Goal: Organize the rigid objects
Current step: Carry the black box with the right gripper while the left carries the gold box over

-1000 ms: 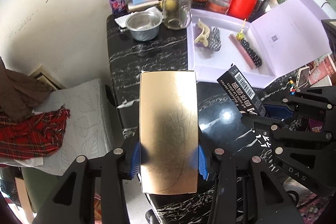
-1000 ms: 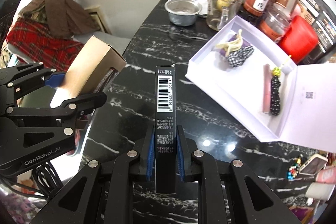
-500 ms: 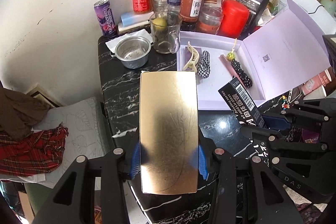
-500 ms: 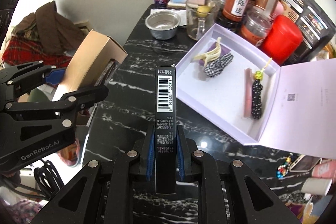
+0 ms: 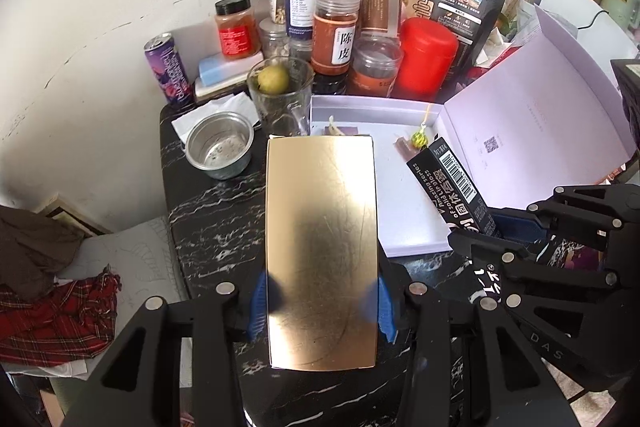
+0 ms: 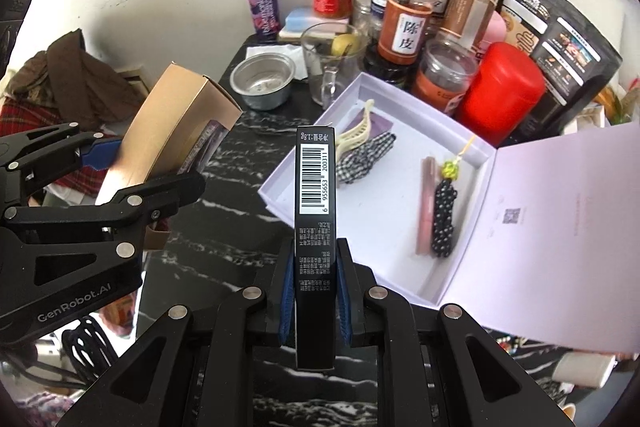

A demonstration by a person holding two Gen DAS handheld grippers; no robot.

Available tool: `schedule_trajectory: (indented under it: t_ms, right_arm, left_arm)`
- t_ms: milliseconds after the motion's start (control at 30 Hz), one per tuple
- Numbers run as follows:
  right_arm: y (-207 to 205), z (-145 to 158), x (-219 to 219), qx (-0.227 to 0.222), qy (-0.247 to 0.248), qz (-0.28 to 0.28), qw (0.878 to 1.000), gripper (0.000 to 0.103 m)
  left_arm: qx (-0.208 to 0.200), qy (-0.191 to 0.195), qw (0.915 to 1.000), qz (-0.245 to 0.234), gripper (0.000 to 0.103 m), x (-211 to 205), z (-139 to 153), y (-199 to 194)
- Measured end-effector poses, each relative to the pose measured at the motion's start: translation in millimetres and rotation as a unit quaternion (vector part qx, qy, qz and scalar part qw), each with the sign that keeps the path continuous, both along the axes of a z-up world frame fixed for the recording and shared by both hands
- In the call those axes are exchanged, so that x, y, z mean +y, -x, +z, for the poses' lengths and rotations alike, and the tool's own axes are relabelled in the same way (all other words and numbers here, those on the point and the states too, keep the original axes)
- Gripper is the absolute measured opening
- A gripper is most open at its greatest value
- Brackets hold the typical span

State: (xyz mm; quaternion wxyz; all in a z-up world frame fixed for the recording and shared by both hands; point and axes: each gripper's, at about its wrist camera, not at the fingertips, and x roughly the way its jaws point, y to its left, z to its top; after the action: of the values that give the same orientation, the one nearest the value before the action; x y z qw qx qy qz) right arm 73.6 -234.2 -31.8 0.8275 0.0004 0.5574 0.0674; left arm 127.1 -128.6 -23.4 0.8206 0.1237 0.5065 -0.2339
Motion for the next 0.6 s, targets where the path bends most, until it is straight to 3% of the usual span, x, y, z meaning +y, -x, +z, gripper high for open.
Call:
schedule_trajectory:
  t_ms: [600]
  right_arm:
    - [-37.6, 21.3, -56.2, -0.033, 0.012, -0.044, 0.998, 0.018]
  left_arm:
    - [-0.024, 0.015, 0.9988, -0.039, 0.043, -58.5, 17.5, -41.1]
